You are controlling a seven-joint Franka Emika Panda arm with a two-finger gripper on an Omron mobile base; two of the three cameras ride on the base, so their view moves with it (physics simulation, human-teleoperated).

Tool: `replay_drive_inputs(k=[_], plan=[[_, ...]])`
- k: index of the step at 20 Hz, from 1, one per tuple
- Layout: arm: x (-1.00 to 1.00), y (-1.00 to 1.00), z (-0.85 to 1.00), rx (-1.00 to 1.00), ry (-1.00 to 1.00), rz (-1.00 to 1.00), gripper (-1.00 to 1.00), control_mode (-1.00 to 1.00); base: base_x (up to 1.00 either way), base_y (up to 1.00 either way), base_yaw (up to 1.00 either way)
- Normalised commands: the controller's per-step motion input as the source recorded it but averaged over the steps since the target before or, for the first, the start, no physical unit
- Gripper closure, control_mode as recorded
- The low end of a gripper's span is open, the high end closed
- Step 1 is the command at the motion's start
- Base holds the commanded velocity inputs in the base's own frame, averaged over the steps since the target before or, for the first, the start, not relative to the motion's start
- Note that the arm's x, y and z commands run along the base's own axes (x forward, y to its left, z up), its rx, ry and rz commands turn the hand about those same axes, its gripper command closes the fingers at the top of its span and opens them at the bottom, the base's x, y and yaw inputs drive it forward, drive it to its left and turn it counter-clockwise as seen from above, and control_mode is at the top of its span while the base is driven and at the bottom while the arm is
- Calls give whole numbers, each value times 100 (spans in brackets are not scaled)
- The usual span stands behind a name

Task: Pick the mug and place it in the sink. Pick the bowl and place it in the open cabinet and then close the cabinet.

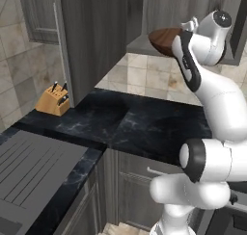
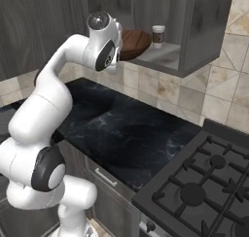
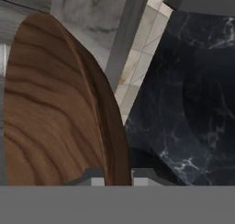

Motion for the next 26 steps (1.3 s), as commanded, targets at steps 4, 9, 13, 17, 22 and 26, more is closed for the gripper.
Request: replay_drive_inputs(k=[4, 9, 13, 17, 22, 26], plan=[[52, 0, -2, 0, 0, 0, 100, -100, 0, 0, 0], [60, 0, -8, 0, 0, 0, 100, -100, 0, 0, 0], [91, 0, -12, -1, 3, -6, 100, -100, 0, 0, 0], [83, 0, -3, -1, 1, -8, 100, -100, 0, 0, 0], [52, 0, 0, 0, 2, -5, 100, -100, 0, 0, 0], [22, 3, 0, 0, 0, -2, 100, -100, 0, 0, 0]])
